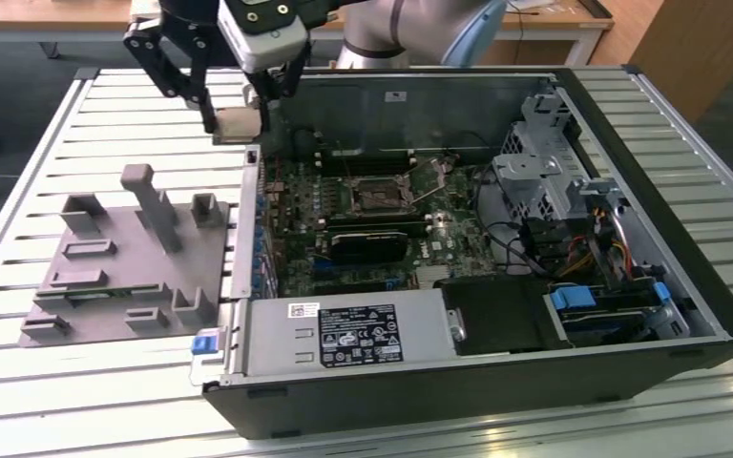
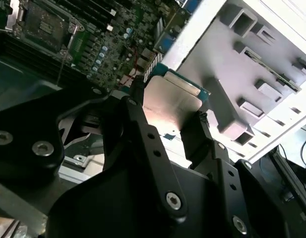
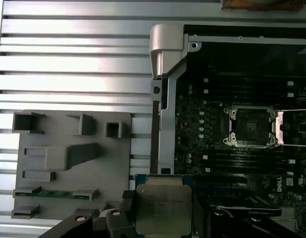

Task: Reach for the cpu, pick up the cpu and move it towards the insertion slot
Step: 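Pick up the cpu and move it towards the insertion slot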

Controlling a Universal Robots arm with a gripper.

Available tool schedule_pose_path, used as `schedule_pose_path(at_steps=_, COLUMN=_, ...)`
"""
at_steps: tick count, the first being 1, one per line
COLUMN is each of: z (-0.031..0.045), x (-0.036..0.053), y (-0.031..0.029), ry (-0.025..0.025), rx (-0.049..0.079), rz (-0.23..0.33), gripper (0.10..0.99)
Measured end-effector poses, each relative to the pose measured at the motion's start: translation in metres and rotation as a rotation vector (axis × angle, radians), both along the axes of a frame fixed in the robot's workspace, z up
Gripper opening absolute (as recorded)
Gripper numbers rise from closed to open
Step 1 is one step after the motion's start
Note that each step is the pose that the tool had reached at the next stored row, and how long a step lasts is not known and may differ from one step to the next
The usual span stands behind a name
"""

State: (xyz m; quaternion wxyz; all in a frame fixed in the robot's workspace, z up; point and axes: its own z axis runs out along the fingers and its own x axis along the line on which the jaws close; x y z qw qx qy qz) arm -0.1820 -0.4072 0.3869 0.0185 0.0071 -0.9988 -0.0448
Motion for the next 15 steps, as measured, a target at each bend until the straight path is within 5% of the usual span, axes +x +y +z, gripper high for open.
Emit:
schedule_pose_path(at_steps=3, z=-0.0003, x=0.0089, y=0.0, ry=-0.004, rx=0.0, rz=0.0, gripper=0.545)
schedule_pose_path(at_steps=9, z=-0.001, x=0.0188, y=0.0001, ry=-0.0338, rx=0.0, rz=-0.002, gripper=0.545)
schedule_pose_path(at_steps=15, z=-0.0033, x=0.0322, y=0.0014, ry=-0.0357, rx=0.001, rz=-0.007, gripper=0.545)
